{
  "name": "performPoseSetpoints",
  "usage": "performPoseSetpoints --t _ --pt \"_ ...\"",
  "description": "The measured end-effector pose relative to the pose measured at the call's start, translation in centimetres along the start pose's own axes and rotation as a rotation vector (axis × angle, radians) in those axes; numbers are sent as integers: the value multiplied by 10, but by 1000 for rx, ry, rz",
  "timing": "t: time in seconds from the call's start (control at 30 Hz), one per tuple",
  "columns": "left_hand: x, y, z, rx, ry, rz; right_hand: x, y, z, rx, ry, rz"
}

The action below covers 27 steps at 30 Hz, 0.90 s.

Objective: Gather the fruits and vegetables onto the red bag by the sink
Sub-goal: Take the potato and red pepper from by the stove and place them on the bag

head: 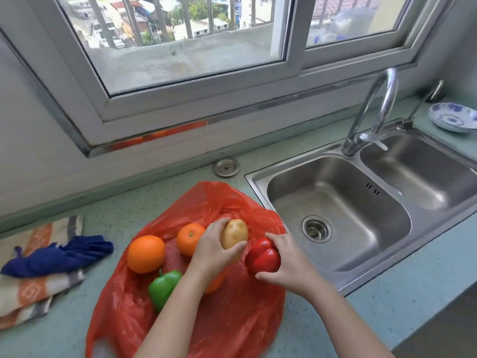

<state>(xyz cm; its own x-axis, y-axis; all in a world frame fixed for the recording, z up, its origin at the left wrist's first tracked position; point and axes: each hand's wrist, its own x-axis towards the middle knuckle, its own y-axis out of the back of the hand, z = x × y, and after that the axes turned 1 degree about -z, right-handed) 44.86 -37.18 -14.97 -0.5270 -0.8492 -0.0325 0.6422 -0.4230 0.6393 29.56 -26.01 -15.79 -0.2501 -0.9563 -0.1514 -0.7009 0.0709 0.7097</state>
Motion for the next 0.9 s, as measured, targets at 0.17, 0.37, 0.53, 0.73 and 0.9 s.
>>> performPoseSetpoints --t 0.17,0.37,0.53,0.73,0.9 --pt "10 -2 -9 104 -38 -63 8 -12 2 -8 -18 -46" --pt "20 -1 -17 140 -49 -78 17 -19 -3 46 7 -40" --pt "24 0 -25 174 -29 -102 23 -20 -4 111 10 -78" --pt "18 2 -30 229 -68 -35 29 -25 -5 175 19 -102" --pt "9 10 -34 254 -94 44 33 -30 -6 196 29 -117"
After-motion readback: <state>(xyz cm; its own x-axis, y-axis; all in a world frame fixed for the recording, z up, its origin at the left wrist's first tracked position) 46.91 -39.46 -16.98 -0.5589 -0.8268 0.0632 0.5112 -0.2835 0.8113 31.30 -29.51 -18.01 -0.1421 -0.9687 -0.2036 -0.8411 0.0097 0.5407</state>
